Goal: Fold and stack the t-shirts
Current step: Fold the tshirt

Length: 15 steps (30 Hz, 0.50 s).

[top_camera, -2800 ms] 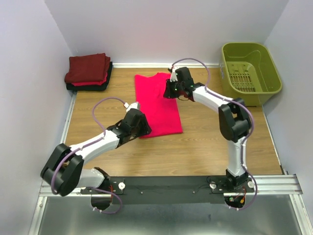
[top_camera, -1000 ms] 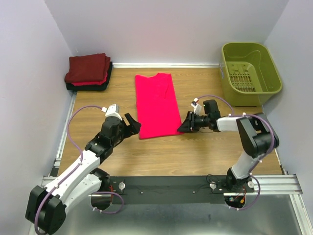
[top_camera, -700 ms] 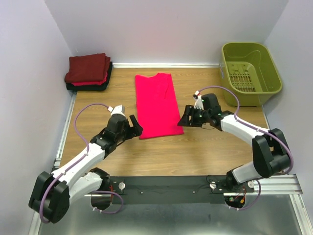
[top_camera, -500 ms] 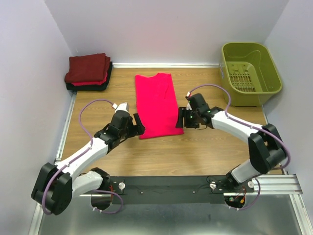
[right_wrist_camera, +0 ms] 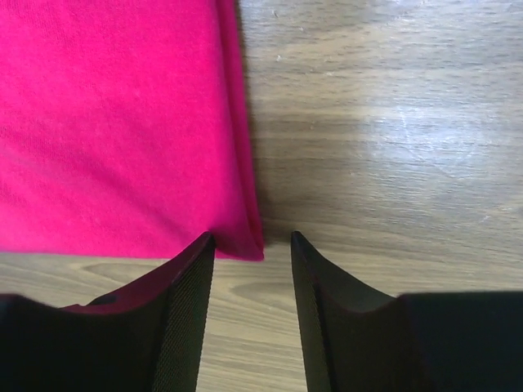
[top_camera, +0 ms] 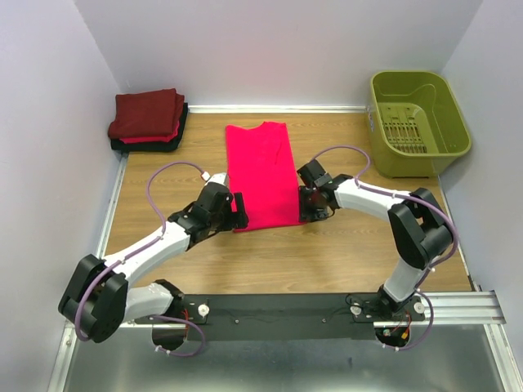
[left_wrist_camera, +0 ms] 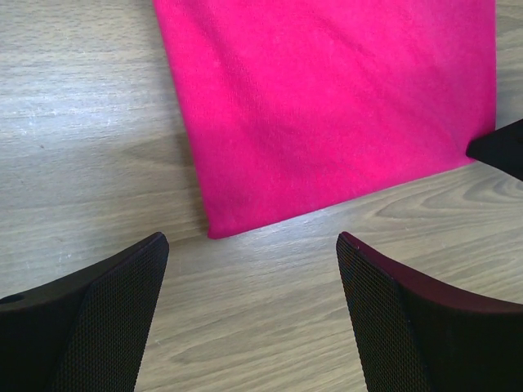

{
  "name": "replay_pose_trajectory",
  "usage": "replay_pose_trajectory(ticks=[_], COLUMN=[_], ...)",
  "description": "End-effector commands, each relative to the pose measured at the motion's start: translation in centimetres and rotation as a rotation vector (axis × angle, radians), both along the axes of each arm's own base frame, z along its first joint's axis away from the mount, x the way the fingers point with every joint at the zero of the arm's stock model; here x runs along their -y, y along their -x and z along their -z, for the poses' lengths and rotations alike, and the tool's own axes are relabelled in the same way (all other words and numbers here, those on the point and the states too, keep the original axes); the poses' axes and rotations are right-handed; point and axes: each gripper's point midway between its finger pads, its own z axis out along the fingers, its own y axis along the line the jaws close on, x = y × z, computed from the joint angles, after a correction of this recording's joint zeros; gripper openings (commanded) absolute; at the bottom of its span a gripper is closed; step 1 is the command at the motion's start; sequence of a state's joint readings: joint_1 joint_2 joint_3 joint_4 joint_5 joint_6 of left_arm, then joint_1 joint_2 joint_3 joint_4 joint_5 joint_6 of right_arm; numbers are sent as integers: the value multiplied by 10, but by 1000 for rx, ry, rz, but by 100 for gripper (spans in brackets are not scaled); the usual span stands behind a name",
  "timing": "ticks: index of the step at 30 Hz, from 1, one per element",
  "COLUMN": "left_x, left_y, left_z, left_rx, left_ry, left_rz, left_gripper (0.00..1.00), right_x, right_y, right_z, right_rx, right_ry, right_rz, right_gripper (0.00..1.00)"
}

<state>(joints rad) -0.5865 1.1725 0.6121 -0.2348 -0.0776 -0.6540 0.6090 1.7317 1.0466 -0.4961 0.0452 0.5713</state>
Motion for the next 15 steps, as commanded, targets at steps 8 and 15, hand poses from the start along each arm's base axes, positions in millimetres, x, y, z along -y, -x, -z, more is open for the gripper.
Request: replay_pose_trajectory(ticks=[8, 15], left_x=[-13, -16], left_y=[-2, 0], left_z=[3, 7], left_rx=[-30, -53], left_ry=[-110, -131], left_rz=[-26, -38], left_gripper=[91, 91], right_x=[11, 15], right_y=[30, 39], right_z=[34, 40], right_rx=[-112, -141], right_ry=[117, 129], right_rz=[75, 81], right_gripper=[28, 1])
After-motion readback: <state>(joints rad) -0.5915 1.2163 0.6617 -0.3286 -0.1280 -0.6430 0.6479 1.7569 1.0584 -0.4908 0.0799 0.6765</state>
